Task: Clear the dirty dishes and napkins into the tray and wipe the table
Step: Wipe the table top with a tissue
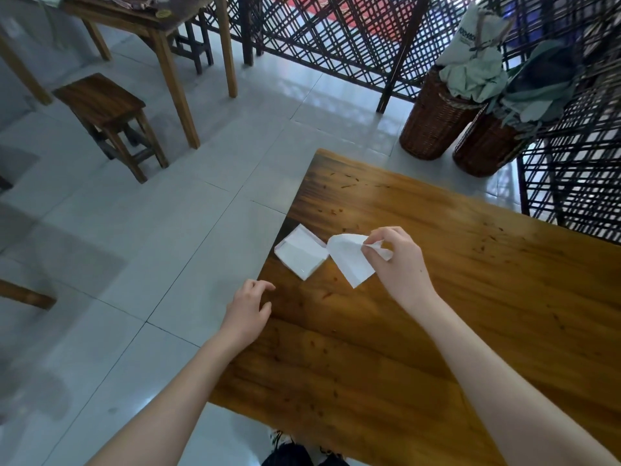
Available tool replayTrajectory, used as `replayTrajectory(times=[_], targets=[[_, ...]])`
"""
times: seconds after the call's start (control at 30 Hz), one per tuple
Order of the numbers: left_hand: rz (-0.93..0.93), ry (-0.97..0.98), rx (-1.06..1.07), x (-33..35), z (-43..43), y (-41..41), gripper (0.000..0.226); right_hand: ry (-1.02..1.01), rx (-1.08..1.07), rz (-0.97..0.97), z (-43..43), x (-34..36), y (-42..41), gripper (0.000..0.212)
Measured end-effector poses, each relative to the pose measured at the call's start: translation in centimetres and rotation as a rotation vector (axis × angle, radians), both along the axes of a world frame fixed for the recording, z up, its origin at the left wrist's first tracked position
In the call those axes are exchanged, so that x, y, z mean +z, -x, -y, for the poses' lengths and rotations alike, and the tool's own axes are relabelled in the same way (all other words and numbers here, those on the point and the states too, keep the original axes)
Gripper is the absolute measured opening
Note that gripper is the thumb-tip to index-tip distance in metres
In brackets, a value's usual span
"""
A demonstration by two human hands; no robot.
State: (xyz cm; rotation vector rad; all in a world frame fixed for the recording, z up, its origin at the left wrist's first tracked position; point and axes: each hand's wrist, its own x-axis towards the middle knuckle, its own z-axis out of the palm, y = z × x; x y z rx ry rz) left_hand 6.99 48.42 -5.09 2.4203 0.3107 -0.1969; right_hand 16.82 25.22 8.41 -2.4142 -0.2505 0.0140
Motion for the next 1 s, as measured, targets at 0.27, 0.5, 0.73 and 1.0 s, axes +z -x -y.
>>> replayTrajectory(times=[0.27,0.5,0.73,1.0], targets=[[-0.038,-0.105,-0.067,-0.7,0.4,4.3,0.035,-0.02,-0.056,-0.061,3.3,-1.4,4.9,0.014],[-0.077,-0.156,-0.106,-1.1,0.7,7.8,0.048,-0.019,-0.011,-0.107,5.0,-3.3,8.9,0.015],[-0.132,-0.171,-0.073,-1.1,1.5,11.9,0.054,-0.002,0.027,-0.158,6.4,-5.1,13.0,0.017],[-0.204,-0.194,-0.1,-1.7,2.8,15.4,0.06,-0.064,0.016,-0.27,5.5,-8.1,17.5,0.013]])
